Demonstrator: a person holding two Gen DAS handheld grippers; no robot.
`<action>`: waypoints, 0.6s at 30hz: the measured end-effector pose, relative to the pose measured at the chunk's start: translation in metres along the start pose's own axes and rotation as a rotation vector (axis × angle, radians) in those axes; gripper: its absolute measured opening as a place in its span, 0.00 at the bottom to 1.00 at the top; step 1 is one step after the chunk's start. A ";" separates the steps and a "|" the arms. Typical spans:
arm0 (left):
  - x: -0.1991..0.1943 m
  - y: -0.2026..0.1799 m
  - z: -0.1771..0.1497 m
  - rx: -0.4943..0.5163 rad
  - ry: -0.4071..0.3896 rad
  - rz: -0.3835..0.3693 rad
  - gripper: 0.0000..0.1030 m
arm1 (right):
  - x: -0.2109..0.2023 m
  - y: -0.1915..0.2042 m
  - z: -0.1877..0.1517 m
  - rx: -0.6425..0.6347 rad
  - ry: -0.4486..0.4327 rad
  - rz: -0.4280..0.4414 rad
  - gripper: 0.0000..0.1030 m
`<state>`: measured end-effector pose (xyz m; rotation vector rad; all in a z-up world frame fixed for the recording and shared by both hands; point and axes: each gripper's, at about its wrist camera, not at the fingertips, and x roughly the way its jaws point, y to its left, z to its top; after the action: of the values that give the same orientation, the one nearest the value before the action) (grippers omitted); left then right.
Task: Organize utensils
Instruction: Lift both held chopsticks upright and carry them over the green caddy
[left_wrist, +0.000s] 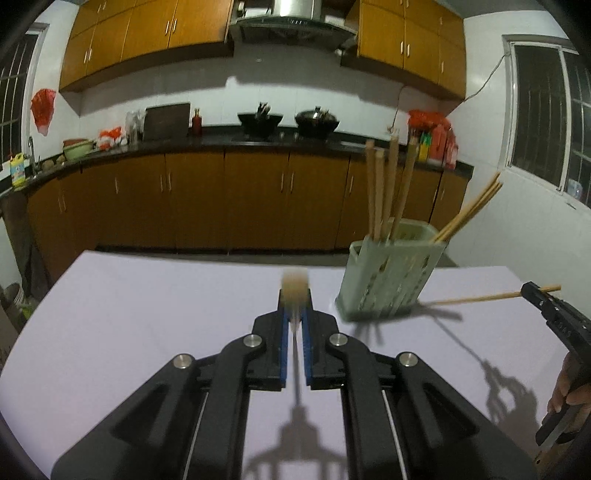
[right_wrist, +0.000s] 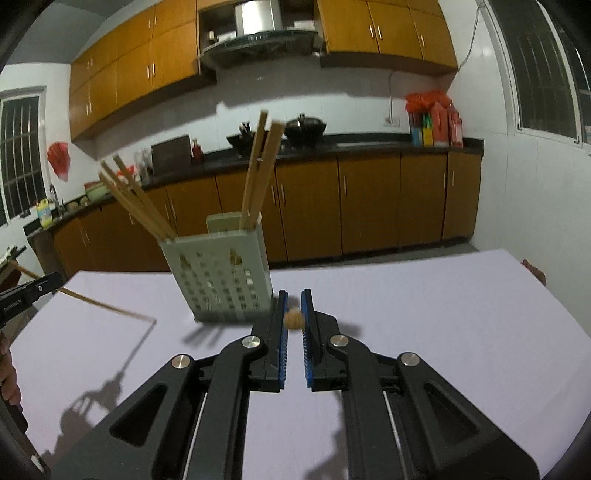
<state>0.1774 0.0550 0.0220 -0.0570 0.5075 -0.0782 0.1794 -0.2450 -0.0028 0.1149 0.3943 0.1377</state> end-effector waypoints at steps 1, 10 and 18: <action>-0.003 -0.002 0.005 0.005 -0.014 -0.007 0.07 | 0.000 -0.001 0.003 0.004 -0.007 0.001 0.08; -0.018 -0.017 0.032 0.023 -0.070 -0.066 0.07 | -0.010 0.002 0.032 0.015 -0.073 0.003 0.07; -0.038 -0.048 0.065 0.044 -0.144 -0.184 0.07 | -0.041 0.012 0.077 0.017 -0.197 0.072 0.07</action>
<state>0.1726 0.0128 0.1008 -0.0658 0.3555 -0.2629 0.1710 -0.2460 0.0846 0.1582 0.1953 0.1919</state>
